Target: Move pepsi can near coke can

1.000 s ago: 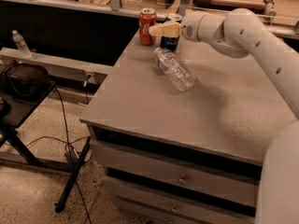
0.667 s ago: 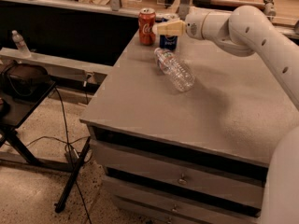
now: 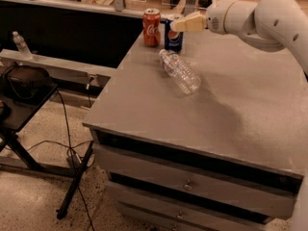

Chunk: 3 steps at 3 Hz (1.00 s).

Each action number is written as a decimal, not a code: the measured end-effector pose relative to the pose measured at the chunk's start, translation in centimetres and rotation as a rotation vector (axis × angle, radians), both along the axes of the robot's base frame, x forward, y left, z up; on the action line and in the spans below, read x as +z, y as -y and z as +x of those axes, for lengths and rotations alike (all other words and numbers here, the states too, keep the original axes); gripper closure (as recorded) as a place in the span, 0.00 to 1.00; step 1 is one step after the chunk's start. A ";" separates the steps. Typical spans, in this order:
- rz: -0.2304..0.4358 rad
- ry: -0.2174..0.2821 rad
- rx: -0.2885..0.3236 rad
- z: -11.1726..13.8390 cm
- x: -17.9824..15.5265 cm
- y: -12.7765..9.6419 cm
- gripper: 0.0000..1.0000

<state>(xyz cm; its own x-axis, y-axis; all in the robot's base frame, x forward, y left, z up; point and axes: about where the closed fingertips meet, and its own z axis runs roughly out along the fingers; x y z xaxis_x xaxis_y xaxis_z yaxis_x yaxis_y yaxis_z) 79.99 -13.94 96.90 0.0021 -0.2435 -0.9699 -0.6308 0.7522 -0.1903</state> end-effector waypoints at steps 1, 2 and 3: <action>0.002 0.035 0.033 -0.8 1.1 1.3 0.00; -0.016 0.054 0.072 -1.2 1.6 1.7 0.00; -0.020 0.058 0.080 -1.3 1.7 1.8 0.00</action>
Offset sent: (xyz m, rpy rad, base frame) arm -0.0174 -0.0313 0.0236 -0.0449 -0.0778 0.1062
